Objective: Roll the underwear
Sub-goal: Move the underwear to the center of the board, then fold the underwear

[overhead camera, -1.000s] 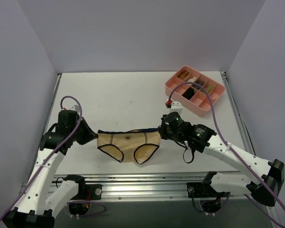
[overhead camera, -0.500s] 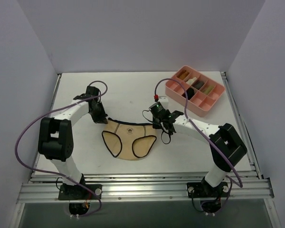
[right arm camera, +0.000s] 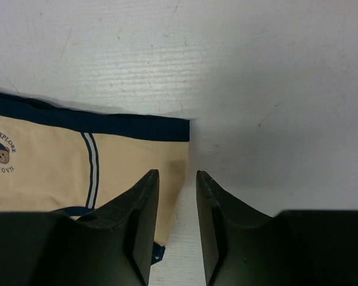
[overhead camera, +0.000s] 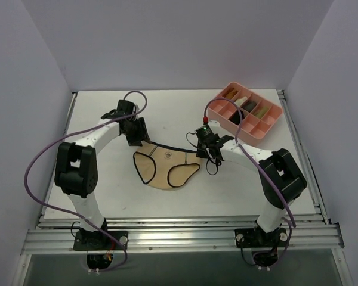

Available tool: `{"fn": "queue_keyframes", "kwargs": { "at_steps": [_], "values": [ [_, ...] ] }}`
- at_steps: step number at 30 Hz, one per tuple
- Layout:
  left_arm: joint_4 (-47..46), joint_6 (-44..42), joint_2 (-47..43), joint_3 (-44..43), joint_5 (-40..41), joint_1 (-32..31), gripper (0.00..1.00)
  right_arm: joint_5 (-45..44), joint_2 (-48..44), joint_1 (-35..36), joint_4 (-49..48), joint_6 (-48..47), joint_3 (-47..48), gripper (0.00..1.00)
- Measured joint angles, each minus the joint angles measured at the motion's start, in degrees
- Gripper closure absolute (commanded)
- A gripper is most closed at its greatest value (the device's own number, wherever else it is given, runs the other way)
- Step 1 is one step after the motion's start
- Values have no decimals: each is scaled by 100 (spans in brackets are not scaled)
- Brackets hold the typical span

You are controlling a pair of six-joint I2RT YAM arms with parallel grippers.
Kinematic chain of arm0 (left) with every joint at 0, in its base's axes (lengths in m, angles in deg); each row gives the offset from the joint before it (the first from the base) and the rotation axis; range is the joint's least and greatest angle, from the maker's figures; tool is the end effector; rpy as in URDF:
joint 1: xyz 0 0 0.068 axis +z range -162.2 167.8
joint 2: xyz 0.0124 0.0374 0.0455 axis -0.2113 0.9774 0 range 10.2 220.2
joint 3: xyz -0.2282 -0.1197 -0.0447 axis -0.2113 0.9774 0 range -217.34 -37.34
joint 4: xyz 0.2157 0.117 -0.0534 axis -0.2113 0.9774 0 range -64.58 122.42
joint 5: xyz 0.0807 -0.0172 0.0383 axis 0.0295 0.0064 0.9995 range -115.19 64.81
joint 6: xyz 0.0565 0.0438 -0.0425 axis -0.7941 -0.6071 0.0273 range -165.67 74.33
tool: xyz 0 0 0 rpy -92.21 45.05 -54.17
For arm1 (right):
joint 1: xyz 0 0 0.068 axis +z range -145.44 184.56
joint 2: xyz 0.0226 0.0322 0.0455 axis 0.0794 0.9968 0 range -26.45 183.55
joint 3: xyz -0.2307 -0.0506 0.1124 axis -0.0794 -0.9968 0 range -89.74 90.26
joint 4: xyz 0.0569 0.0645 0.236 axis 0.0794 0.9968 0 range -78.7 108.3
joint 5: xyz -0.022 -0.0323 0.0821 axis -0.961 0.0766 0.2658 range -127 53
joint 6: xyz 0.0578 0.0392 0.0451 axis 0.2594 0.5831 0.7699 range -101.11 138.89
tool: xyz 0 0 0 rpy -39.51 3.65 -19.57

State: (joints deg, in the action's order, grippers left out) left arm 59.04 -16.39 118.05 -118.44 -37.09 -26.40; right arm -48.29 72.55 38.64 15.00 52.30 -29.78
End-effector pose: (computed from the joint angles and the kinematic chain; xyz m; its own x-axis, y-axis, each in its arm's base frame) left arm 0.3890 -0.1138 0.1758 -0.9008 -0.2656 -0.3435 -0.1165 0.9099 -0.3981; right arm 0.3273 0.2043 0.1634 -0.7063 0.1740 -0.6862 -0.0498 0.9547 0.2934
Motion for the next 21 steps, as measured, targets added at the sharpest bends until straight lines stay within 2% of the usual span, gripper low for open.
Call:
{"fn": "queue_keyframes", "kwargs": {
  "at_steps": [8,13,14,17,21],
  "values": [
    [-44,297,-1191,1438,22,-1108,46,350,0,-229,-15,63,-85,65],
    [-94,573,-1204,2079,22,-1062,46,693,131,-575,-94,107,-87,66],
    [-83,616,-1193,2149,35,-1040,46,750,203,-621,-111,111,-87,69],
    [-90,662,-1143,2155,59,-1029,46,901,302,-599,-109,153,-107,74],
    [-33,660,-1047,1947,83,-1025,46,1012,114,-463,-133,262,-282,75]
  ]
}}
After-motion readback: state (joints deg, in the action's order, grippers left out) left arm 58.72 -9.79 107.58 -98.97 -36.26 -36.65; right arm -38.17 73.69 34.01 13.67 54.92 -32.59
